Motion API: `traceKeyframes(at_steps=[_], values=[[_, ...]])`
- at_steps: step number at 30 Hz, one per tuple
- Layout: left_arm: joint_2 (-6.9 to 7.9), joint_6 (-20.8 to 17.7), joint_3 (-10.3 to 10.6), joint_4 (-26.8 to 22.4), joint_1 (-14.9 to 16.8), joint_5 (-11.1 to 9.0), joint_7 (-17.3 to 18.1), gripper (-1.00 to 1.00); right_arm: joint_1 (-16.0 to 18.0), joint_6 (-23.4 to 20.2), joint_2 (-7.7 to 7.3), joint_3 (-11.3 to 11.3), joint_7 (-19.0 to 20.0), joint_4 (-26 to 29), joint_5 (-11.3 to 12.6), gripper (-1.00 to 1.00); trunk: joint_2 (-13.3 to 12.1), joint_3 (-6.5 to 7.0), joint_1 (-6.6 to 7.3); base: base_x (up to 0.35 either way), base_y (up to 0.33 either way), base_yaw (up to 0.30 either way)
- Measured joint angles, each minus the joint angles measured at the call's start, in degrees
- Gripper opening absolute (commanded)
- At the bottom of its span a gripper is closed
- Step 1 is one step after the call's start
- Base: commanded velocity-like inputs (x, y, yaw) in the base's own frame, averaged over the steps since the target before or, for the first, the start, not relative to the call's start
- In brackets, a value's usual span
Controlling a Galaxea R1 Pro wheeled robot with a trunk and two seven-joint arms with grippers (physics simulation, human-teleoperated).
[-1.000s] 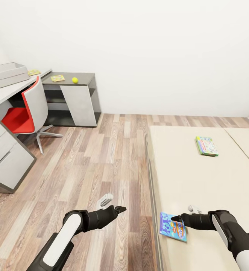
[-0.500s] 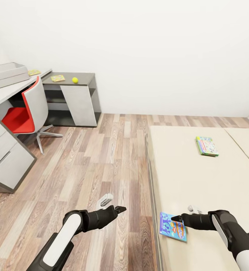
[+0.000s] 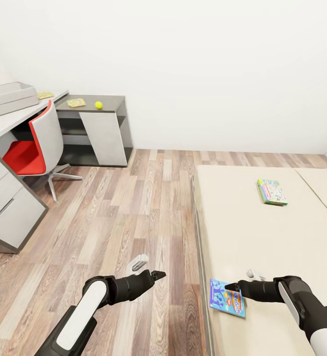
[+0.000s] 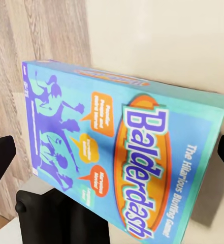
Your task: Put all the toys in the child's room - the three board games (two on the bed and one on the table), the two jigsaw puzzles on the table, and the tennis ball on the table - inside the toy box on the table in the child's room.
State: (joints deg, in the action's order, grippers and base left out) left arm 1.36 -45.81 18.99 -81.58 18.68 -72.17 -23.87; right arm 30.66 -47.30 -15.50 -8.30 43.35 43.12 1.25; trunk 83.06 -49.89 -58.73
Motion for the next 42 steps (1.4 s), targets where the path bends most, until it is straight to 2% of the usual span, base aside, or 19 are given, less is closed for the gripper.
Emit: traceKeyframes(at_steps=[24,42], values=[[0.00,0.00,0.00,0.00,0.00,0.00,-0.05,1.00,0.00,0.00,-0.06,-0.05,0.04,0.00,0.03,1.00,0.00,0.00,0.00,0.000,0.000,0.003],[0.00,0.00,0.00,0.00,0.00,0.00,-0.05,1.00,-0.01,0.00,-0.07,-0.18,0.04,0.00,0.10,1.00,0.00,0.00,0.00,0.000,0.000,0.070]])
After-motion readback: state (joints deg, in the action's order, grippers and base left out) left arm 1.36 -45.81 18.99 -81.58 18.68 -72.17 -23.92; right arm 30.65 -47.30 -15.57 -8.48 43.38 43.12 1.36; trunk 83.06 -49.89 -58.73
